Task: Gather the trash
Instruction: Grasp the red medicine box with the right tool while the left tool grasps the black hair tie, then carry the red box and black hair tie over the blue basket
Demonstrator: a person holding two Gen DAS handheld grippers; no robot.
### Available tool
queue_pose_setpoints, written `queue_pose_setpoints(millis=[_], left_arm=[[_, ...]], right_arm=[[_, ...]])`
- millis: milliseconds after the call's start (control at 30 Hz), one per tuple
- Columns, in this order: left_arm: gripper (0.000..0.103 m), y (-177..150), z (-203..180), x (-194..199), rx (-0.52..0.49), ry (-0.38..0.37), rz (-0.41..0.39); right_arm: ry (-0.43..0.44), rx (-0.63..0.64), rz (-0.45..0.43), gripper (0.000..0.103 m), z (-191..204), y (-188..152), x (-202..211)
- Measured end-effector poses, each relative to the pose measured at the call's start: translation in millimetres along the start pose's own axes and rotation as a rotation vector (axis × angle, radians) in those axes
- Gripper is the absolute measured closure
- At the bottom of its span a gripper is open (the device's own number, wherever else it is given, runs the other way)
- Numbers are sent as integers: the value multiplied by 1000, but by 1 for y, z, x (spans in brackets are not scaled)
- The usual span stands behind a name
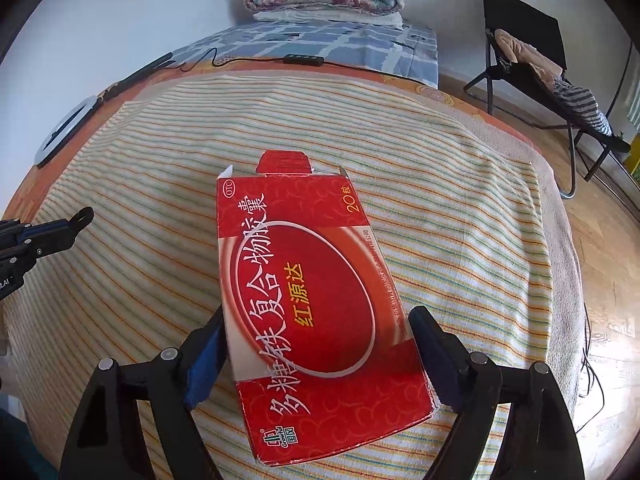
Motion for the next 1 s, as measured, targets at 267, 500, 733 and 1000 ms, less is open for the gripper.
queue_pose_setpoints(millis=[267, 500, 733, 1000], left_arm=[[96, -4, -5, 15, -9, -9, -16], [96, -7, -9, 25, -37, 3, -33], [96, -8, -8, 23, -39, 5, -26], [96, -9, -11, 32, -32, -12, -33]], right_arm=[[15, 9, -18, 19, 18, -10, 20], [85, 24, 78, 13, 36, -19, 1], [82, -30, 87, 11, 29, -1, -13], [50, -46, 39, 17, 30, -4, 9]])
Point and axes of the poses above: each gripper's, at about its wrist camera, not at the fingertips, and x roughly against the way its jaws point, z to its left, y to its top, the point moved 7 cm from there along -x, roughly the way its jaws point, and after that the axes turned 4 degrees about x, right-handed, at the moved point
